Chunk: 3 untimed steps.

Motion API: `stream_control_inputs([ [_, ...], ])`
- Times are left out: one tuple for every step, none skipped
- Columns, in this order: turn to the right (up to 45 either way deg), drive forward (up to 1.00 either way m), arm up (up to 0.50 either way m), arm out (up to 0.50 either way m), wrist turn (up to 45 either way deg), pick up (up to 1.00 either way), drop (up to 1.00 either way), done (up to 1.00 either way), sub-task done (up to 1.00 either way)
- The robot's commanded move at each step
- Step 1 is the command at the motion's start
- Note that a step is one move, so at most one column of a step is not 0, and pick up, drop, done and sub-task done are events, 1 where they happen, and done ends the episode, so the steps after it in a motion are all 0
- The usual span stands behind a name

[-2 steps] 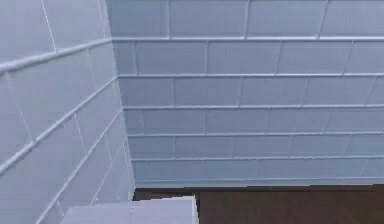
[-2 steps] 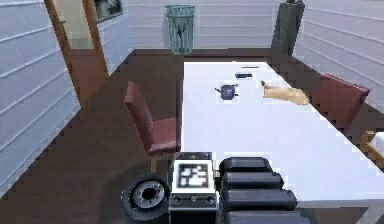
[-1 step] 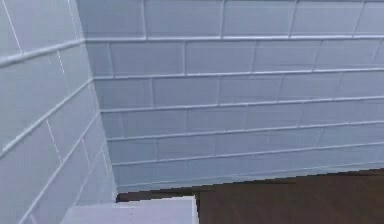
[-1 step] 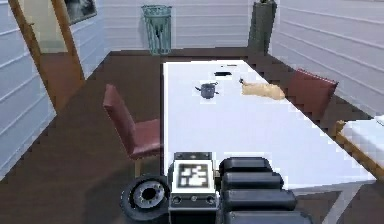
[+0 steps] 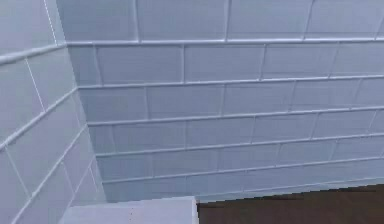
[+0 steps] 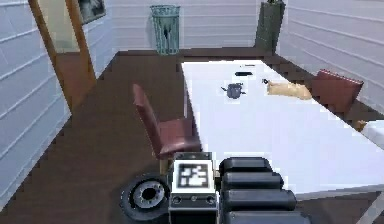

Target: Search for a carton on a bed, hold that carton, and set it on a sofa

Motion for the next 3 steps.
stream_control_inputs([
  [42.0, 0.00, 0.00, 0.00, 0.0, 0.00, 0.00, 0.00, 0.00],
  [0.0, 1.00, 0.00, 0.00, 0.0, 0.00, 0.00, 0.00, 0.00],
  [6.0, 0.00, 0.00, 0.00, 0.0, 0.00, 0.00, 0.00, 0.00],
])
